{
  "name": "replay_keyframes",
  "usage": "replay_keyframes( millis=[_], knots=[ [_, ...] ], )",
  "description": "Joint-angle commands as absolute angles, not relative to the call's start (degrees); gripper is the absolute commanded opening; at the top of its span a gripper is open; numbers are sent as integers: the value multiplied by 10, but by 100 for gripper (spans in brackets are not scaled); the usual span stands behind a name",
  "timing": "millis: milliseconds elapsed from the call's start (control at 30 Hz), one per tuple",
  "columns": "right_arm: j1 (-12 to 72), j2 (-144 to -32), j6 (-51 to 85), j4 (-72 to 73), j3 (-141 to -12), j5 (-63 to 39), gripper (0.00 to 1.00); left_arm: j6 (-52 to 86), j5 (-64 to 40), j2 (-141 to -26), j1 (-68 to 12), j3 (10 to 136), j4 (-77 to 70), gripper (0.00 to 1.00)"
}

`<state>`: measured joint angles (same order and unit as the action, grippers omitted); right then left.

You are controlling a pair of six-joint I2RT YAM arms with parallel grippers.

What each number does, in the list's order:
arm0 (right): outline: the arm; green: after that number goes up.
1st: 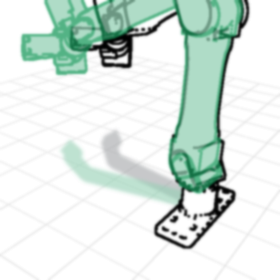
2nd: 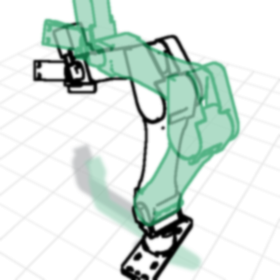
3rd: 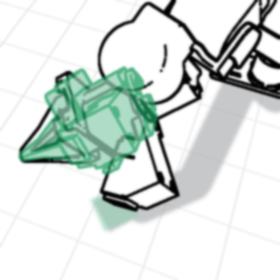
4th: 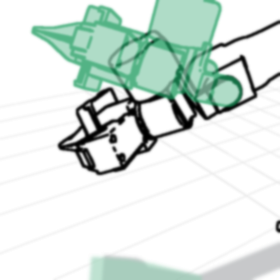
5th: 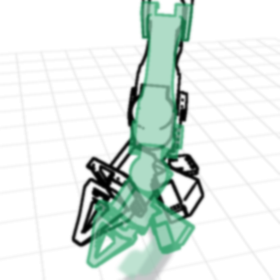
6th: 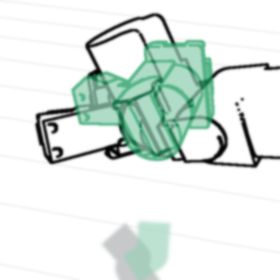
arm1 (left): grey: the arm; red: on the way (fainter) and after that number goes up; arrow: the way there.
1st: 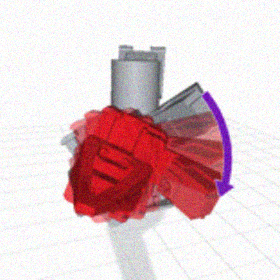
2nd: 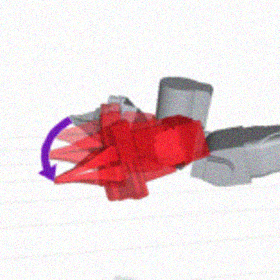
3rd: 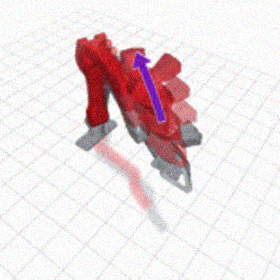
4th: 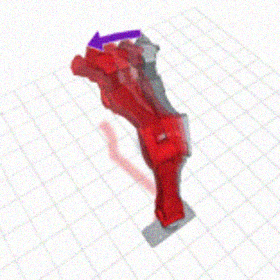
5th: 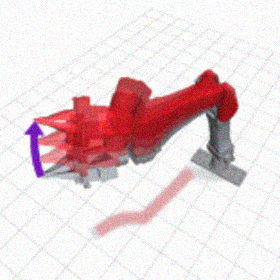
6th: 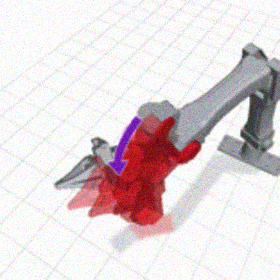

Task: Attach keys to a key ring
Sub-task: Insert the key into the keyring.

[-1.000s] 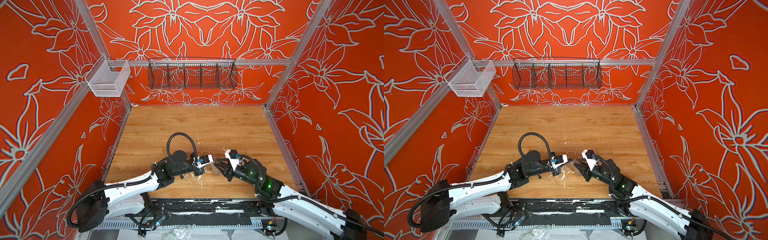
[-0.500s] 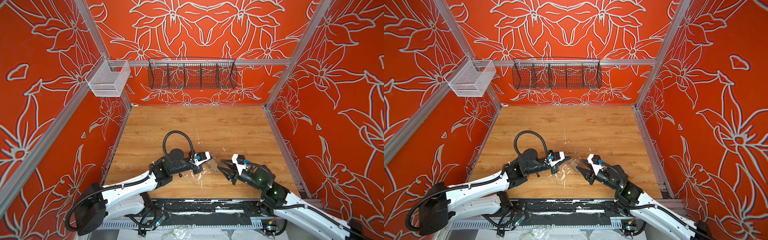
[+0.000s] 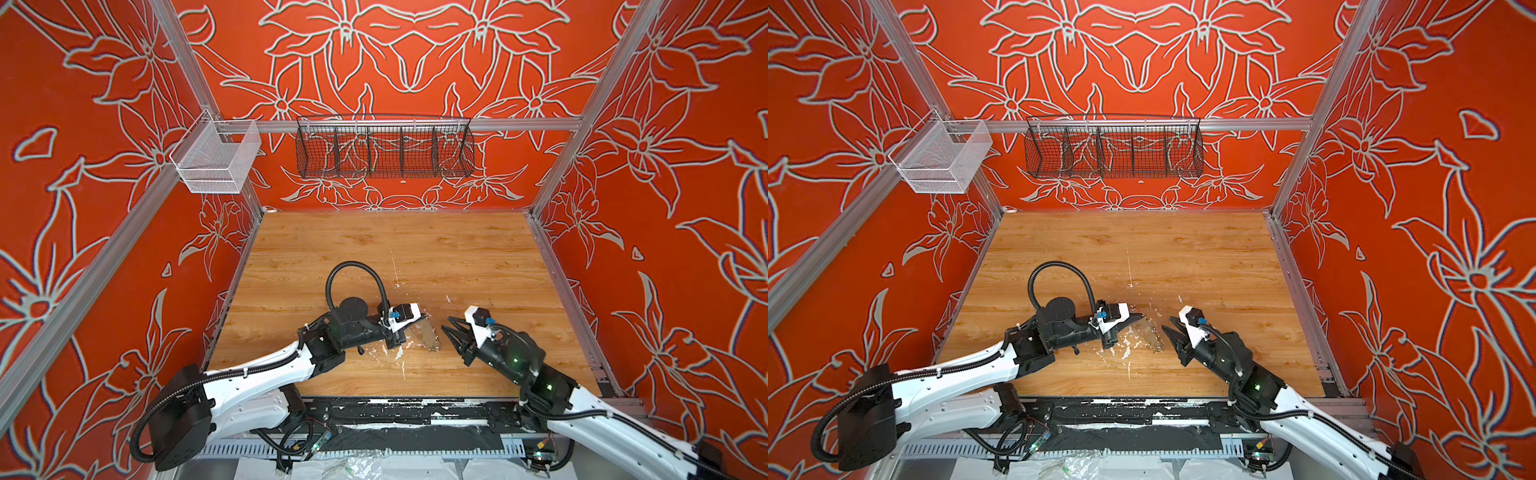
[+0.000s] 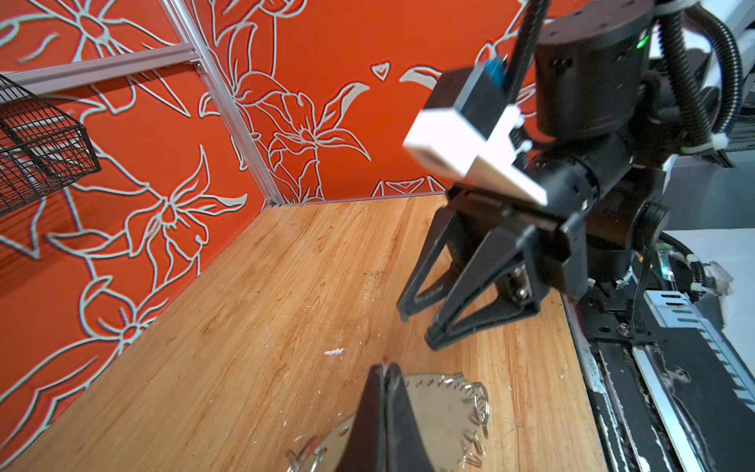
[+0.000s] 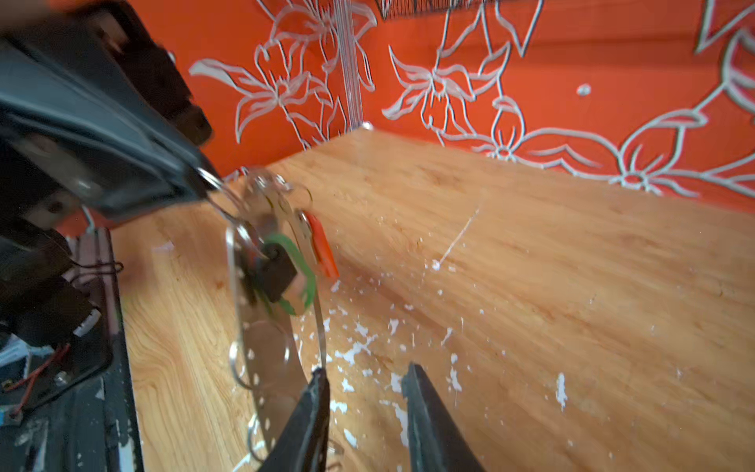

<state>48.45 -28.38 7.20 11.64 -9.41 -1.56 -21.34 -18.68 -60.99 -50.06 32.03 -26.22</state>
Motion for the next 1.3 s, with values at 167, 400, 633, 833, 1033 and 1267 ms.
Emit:
replay_keyframes(
  millis=[167, 400, 633, 833, 1033, 1267],
  knots=[
    [487, -418, 59, 227, -141, -169, 45, -213, -196, -602, -497, 330, -286, 0],
    [492, -429, 75, 254, -138, -158, 47, -216, -201, -604, -497, 332, -284, 0],
    [497, -442, 87, 300, -131, -171, 46, -230, -268, -627, -497, 359, -252, 0],
    [499, -450, 90, 297, -132, -128, 43, -235, -285, -637, -497, 371, -238, 0],
    [500, -437, 92, 293, -128, -116, 21, -238, -292, -638, -497, 374, -232, 0],
    [500, -422, 88, 265, -133, -92, 0, -229, -258, -632, -497, 369, -238, 0]
  ],
)
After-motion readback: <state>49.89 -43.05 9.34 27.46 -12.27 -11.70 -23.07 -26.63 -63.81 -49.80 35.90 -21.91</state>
